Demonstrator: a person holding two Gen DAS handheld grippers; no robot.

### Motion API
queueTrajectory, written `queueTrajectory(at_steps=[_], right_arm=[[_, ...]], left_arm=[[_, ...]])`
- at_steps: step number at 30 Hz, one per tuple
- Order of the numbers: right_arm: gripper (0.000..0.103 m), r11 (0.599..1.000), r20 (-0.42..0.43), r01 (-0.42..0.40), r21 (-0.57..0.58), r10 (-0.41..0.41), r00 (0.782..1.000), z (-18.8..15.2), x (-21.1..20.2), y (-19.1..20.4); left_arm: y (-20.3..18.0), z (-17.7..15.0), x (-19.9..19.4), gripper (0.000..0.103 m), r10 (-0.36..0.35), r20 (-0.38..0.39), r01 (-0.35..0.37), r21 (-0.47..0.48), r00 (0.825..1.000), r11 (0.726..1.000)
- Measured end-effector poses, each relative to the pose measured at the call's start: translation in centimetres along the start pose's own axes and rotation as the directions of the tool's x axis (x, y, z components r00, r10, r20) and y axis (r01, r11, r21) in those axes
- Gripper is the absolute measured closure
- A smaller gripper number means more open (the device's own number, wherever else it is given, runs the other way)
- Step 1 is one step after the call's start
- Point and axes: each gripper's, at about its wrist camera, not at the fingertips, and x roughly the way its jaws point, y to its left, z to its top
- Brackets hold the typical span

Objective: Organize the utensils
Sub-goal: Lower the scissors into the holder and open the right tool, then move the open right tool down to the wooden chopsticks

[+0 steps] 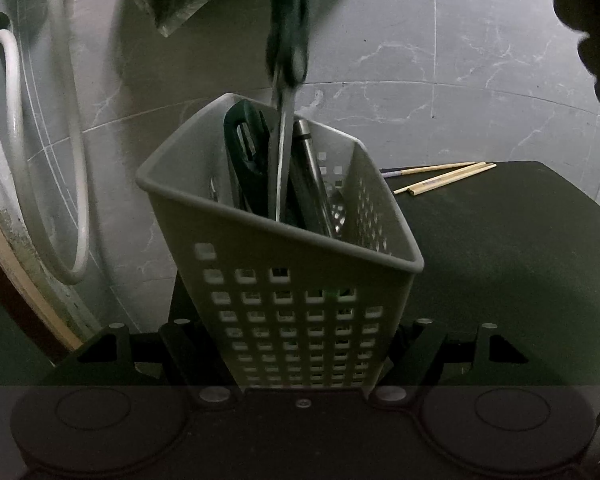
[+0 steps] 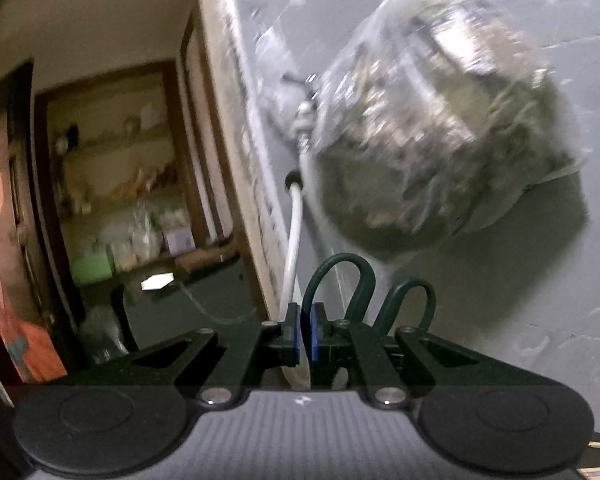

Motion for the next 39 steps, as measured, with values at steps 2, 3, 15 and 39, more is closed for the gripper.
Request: queueTrajectory(at_steps=[2, 3, 15, 39], right_arm=[[0.097, 0.999, -0.033, -0.007, -0.039, 0.006, 0.999, -0.6, 0.4, 1.0], [0.097, 0.998, -0.053, -0.009, -0.063, 0.006, 0.999, -0.9, 0.6, 1.5], [0.031, 0.998, -0.088, -0.050, 0.041, 0.053, 0.995, -1.5, -4.1, 0.9], [0.000, 0.743, -0.384, 0.631, 0.221, -0.529, 0.757, -10.7, -12.2, -21.0]], left_arm=[[0.0, 0.0, 0.0, 0.027, 0.000, 0.000, 0.000, 0.000, 1.000, 1.000], [0.0, 0.0, 0.0, 0.027, 0.000, 0.000, 0.000, 0.000, 1.000, 1.000], [0.2, 0.1, -0.1, 0.027, -0.001, -0.005, 0.001, -0.004, 1.000, 1.000], [-2.2, 1.8, 1.7, 0.026, 0.048, -0.050, -0.050, -0.043, 0.998, 0.998]])
